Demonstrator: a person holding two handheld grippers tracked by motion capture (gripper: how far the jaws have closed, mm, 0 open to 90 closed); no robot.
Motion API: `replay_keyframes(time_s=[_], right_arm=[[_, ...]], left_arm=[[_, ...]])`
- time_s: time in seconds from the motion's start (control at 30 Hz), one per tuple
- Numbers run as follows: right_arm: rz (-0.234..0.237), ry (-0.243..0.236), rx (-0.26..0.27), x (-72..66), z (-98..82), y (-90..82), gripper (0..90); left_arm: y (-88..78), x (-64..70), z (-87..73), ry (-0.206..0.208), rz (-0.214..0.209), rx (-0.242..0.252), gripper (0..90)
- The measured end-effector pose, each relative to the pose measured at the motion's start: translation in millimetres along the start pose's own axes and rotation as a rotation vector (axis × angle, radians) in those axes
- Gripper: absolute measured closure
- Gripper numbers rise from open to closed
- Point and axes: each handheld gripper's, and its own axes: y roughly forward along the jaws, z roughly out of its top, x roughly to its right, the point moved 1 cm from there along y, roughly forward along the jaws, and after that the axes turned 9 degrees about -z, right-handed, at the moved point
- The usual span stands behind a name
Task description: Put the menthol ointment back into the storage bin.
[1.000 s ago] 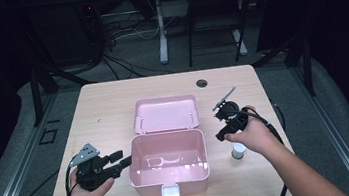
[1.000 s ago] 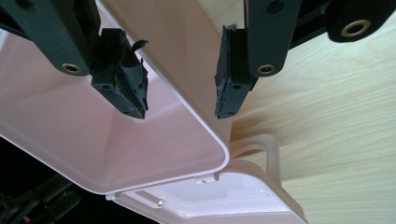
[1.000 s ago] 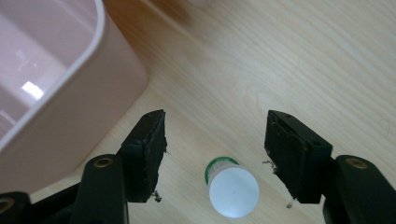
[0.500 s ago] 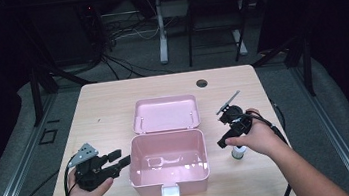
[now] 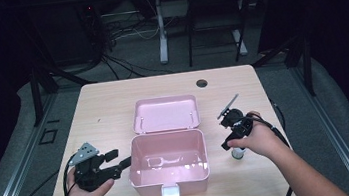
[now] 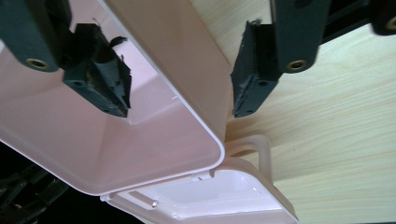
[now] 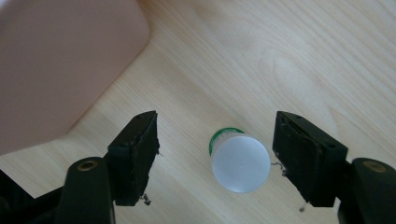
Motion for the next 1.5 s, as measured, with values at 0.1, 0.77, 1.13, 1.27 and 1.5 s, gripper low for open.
replay_keyframes(time_s=[0.1, 0.77, 1.13, 1.27, 1.5], right_arm=[[-0.014, 0.005, -0.003, 2.3, -2.0, 0.8, 35.1], [-0.041, 0.028, -0.086, 6.8, -13.8, 22.8, 38.4], [-0.029, 0.062, -0.118, 16.2, -14.2, 32.4, 44.3], [-0.018, 0.070, -0.125, 17.8, -14.4, 34.4, 45.9], [-0.016, 0.067, -0.145, 16.4, -14.3, 37.2, 47.1]], left_arm=[[0.0, 0.5, 0.3, 0.013, -0.001, -0.009, 35.9], [-0.5, -0.3, -0.7, 0.008, -0.010, -0.007, 38.6], [-0.4, -1.0, -0.9, 0.010, -0.010, -0.003, 39.1], [-1.2, -1.1, -0.9, 0.003, -0.010, -0.003, 39.1], [-1.2, -1.7, -1.2, -0.004, -0.007, -0.003, 39.1]])
